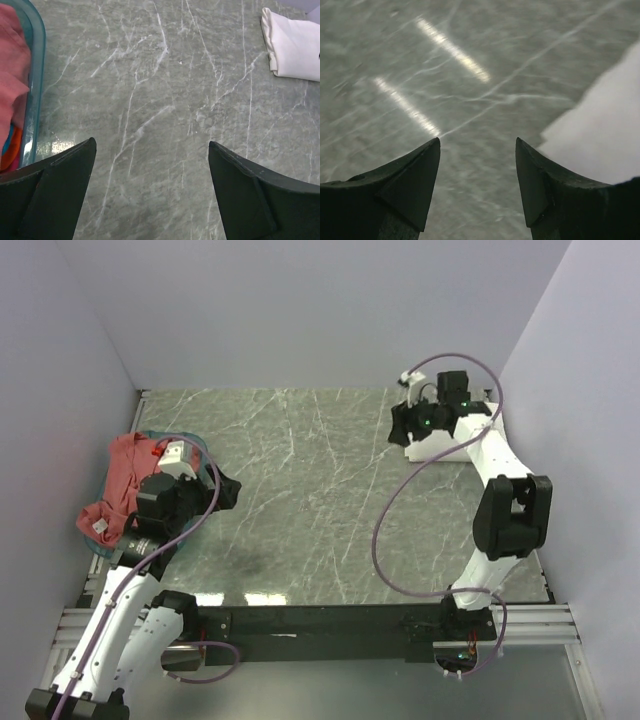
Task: Fold and stack the t-shirts
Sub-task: Neatly place the folded tshirt to the corner
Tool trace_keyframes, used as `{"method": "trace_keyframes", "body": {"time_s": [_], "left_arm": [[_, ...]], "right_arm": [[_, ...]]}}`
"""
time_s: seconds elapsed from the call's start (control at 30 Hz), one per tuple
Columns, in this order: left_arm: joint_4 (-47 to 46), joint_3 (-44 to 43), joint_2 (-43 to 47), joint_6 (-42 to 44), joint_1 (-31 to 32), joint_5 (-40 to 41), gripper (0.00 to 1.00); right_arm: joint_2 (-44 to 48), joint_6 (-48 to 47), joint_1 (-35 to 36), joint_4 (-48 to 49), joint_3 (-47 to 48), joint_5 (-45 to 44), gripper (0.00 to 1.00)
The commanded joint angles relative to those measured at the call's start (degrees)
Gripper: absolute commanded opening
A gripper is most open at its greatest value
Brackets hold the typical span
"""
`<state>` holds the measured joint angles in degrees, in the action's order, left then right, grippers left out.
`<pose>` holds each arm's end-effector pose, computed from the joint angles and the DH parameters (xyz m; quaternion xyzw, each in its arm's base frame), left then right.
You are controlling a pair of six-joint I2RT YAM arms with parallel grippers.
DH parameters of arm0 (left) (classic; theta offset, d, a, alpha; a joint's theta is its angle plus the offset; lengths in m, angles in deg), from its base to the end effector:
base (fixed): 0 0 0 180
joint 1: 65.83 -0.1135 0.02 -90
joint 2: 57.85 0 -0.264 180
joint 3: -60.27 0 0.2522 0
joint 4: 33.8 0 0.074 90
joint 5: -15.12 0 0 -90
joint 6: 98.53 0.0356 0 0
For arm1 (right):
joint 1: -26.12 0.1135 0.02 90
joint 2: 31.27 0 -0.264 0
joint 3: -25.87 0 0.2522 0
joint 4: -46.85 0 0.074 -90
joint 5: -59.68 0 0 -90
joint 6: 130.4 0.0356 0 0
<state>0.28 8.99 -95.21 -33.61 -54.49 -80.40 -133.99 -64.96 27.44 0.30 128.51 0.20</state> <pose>0.1539 -0.0344 0.2967 -0.0706 0.8164 -0.2162 0.5308 0.4017 0.0273 0.2946 -0.2955 0.8519 0.1678 0.3984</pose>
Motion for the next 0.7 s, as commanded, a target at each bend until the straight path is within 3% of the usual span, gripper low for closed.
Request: {"method": "trace_keyframes", "body": {"time_s": [0.0,0.13,0.23,0.3,0.4,0.5,0.67], "left_arm": [[-0.7,-2.3,-1.1,1.7,-0.1,0.7,0.99],[-0.4,-3.0,-2.5,2.9,-0.1,-1.2,0.99],[0.4,-3.0,-2.4,4.0,-0.1,-1.2,0.99],[0.8,-2.7,-1.8,4.7,-0.1,-1.1,1.00],[0.2,-2.4,-1.4,5.0,-0.1,-1.5,1.00],[-0.4,-2.3,-2.3,5.3,-0.2,-2.5,0.99],[-0.8,-1.9,-2.9,5.4,-0.2,-3.5,0.99]], "right_arm": [[6.8,0.3,3.7,-0.3,-6.7,8.9,0.68],[7.9,5.7,2.7,1.4,-9.3,-0.8,0.70],[4.9,8.0,-4.6,0.5,-8.2,-1.2,0.67],[3.8,4.6,-8.7,-0.4,-8.3,-1.9,0.67],[4.1,-2.5,-9.5,0.5,-10.3,-8.5,0.68],[2.4,-8.8,-9.6,-0.5,-10.2,-10.5,0.66],[-3.4,-3.8,-8.7,-3.1,-2.5,-5.4,0.57]]}}
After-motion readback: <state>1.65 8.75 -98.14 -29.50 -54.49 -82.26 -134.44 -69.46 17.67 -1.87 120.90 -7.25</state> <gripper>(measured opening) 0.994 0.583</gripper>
